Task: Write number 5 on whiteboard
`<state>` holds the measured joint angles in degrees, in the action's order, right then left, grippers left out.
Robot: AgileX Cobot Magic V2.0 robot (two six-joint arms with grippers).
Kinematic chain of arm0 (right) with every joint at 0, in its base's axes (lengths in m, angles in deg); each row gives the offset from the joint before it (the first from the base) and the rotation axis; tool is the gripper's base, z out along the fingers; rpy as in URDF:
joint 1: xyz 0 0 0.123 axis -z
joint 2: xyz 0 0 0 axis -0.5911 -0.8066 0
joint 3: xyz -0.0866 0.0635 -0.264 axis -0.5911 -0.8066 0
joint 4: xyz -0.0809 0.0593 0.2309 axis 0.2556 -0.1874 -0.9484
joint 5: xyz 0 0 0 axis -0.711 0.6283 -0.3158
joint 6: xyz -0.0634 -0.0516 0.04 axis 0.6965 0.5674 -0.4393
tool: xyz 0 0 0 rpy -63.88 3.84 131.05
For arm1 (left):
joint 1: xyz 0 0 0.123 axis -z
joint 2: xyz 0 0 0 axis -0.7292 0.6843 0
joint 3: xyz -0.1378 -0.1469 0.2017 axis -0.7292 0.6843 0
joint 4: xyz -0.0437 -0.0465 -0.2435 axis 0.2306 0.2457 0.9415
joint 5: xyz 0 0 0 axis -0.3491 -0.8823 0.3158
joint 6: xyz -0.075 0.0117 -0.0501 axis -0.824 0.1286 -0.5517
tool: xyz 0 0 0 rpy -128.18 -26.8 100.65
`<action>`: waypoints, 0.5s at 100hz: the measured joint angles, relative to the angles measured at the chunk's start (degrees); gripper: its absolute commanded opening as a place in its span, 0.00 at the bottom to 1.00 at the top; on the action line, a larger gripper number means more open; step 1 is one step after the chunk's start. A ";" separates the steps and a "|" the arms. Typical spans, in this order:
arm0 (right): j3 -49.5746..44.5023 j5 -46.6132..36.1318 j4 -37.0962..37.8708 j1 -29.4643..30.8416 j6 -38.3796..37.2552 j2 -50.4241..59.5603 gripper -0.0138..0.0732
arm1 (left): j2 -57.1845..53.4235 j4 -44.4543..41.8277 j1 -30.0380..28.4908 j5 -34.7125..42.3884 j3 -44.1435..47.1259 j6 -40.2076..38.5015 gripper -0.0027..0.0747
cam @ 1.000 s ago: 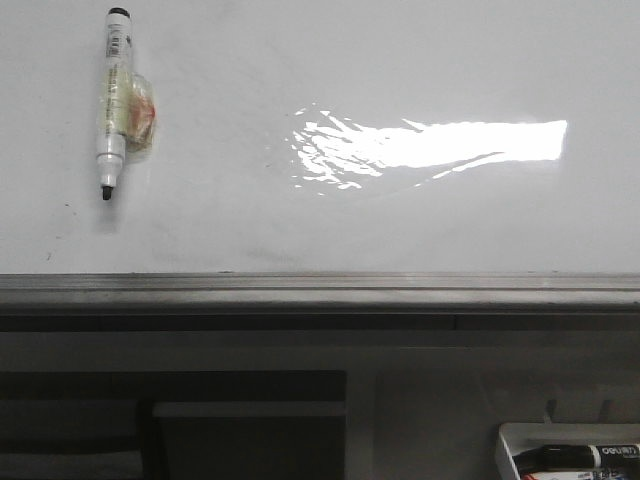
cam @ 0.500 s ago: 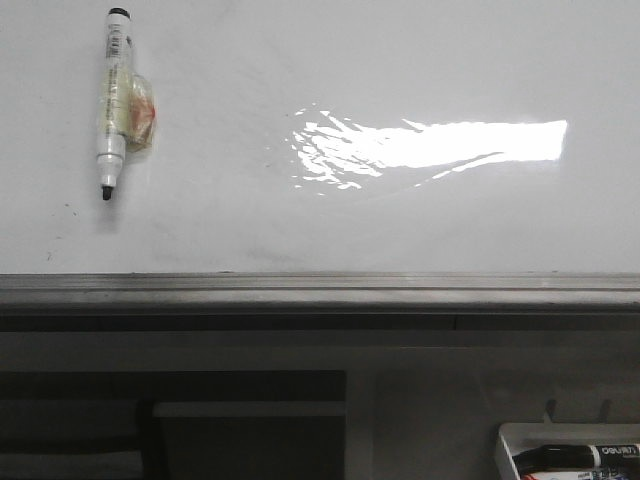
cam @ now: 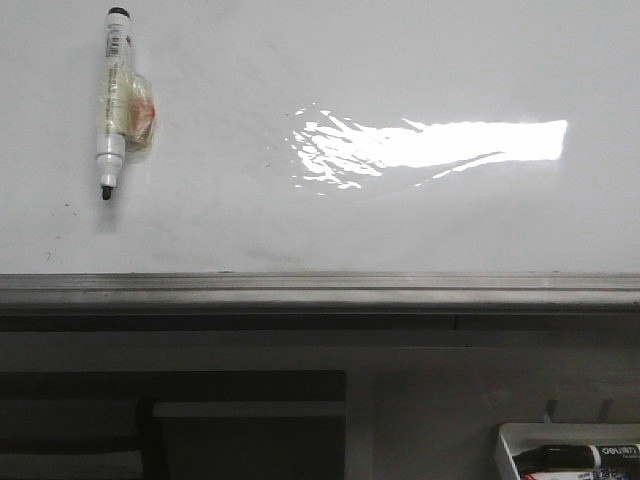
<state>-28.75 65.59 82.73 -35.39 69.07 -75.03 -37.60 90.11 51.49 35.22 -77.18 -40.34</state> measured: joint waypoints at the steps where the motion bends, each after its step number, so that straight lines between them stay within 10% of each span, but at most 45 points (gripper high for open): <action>1: 0.00 -0.48 -0.80 -0.10 0.00 0.00 0.09 | 0.00 1.85 0.00 0.44 0.00 0.00 0.01; 29: 0.00 -7.43 -25.70 -0.46 0.00 0.00 0.09 | 0.00 24.66 0.00 5.68 0.00 -0.13 0.01; 50: 3.98 -2.81 -28.80 -0.46 -0.11 0.00 0.09 | 0.16 21.87 0.23 3.86 -3.16 3.48 0.01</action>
<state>-24.77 62.78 53.93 -35.85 68.96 -75.03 -37.44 111.98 51.71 39.07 -80.34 -36.86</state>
